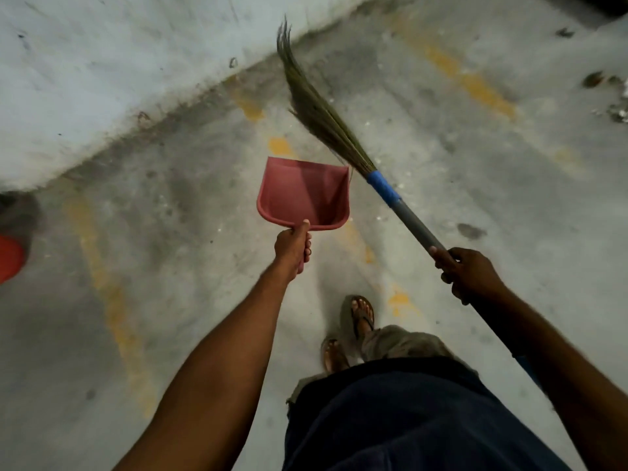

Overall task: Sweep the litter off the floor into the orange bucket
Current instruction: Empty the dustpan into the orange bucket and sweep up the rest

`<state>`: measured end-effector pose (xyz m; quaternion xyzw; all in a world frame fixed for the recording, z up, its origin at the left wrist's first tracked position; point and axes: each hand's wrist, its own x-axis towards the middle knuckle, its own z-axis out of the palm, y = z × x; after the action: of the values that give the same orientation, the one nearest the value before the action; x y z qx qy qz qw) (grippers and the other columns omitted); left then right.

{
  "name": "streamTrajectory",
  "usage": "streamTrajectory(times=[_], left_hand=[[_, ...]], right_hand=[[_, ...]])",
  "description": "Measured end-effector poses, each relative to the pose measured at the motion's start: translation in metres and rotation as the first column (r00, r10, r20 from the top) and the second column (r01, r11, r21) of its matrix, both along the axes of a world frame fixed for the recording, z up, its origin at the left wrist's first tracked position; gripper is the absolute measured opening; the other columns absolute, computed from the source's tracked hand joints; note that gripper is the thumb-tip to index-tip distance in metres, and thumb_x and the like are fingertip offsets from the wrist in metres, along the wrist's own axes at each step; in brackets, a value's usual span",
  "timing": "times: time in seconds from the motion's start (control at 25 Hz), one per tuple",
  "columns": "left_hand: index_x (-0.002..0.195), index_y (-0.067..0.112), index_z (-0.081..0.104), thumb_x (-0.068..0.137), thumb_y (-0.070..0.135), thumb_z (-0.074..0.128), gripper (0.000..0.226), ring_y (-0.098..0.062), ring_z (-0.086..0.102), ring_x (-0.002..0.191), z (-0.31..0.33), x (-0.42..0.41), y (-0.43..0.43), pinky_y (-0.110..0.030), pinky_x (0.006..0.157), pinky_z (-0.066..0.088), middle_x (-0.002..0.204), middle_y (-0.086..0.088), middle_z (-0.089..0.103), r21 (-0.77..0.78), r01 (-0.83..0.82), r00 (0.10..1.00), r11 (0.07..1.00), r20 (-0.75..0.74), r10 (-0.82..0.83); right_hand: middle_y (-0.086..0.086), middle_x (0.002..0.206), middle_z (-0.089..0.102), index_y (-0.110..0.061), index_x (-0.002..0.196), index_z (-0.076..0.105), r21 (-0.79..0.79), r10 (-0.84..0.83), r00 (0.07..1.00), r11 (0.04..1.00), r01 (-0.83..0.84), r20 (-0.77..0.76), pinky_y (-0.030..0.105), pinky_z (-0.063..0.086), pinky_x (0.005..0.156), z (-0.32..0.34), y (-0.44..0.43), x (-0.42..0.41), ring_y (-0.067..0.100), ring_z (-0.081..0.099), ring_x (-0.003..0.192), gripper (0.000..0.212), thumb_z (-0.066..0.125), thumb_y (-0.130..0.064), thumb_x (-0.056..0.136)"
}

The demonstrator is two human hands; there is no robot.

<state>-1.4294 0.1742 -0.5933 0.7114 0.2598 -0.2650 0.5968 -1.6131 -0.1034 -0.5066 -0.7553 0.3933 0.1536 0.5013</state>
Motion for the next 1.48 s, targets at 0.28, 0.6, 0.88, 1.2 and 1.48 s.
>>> streamTrajectory(times=[0.28, 0.6, 0.88, 1.2, 1.48], left_hand=[[0.074, 0.011, 0.061, 0.099, 0.037, 0.063, 0.036, -0.011, 0.045, 0.040, 0.006, -0.069, -0.101, -0.021, 0.042, 0.037, 0.056, -0.001, 0.055, -0.006, 0.215, 0.977, 0.977, 0.014, -0.215], [0.071, 0.013, 0.060, 0.098, 0.038, 0.066, 0.037, -0.010, 0.043, 0.038, -0.002, -0.121, -0.303, -0.020, 0.039, 0.034, 0.055, -0.001, 0.054, -0.017, 0.355, 0.935, 0.935, 0.029, -0.354], [0.075, 0.010, 0.064, 0.096, 0.041, 0.069, 0.038, -0.012, 0.046, 0.043, 0.003, -0.144, -0.475, -0.023, 0.043, 0.038, 0.058, -0.002, 0.056, -0.047, 0.473, 0.881, 0.880, 0.020, -0.473], [0.072, 0.011, 0.062, 0.097, 0.040, 0.067, 0.038, -0.011, 0.045, 0.041, -0.010, -0.055, -0.672, -0.022, 0.043, 0.037, 0.054, -0.001, 0.054, -0.008, 0.574, 0.819, 0.819, 0.022, -0.573], [0.071, 0.011, 0.060, 0.098, 0.037, 0.067, 0.038, -0.011, 0.043, 0.038, -0.001, 0.034, -0.837, -0.020, 0.040, 0.034, 0.052, 0.000, 0.052, 0.023, 0.650, 0.759, 0.759, 0.021, -0.651]], right_hand=[[0.009, 0.065, 0.056, -0.005, 0.087, 0.067, -0.007, -0.232, 0.973, 0.973, 0.232, 0.001, 0.026, 0.036, 0.041, 0.001, -0.060, -0.115, 0.019, 0.040, 0.041, 0.051, 0.064, -0.055, 0.095], [0.011, 0.068, 0.059, -0.006, 0.088, 0.067, 0.008, -0.390, 0.921, 0.921, 0.390, 0.006, 0.027, 0.038, 0.040, -0.006, -0.220, -0.197, 0.022, 0.043, 0.044, 0.049, 0.063, -0.054, 0.096], [0.010, 0.065, 0.057, -0.004, 0.088, 0.067, -0.004, -0.490, 0.872, 0.872, 0.490, 0.002, 0.026, 0.038, 0.040, 0.000, -0.376, -0.222, 0.022, 0.043, 0.041, 0.051, 0.065, -0.054, 0.094], [0.009, 0.067, 0.058, -0.005, 0.087, 0.067, -0.022, -0.575, 0.817, 0.817, 0.576, 0.044, 0.027, 0.038, 0.042, -0.006, -0.538, -0.155, 0.021, 0.044, 0.043, 0.054, 0.063, -0.059, 0.094], [0.009, 0.070, 0.061, -0.007, 0.091, 0.068, -0.041, -0.624, 0.781, 0.780, 0.624, 0.026, 0.028, 0.042, 0.044, -0.002, -0.666, -0.085, 0.019, 0.047, 0.045, 0.052, 0.061, -0.059, 0.095]])
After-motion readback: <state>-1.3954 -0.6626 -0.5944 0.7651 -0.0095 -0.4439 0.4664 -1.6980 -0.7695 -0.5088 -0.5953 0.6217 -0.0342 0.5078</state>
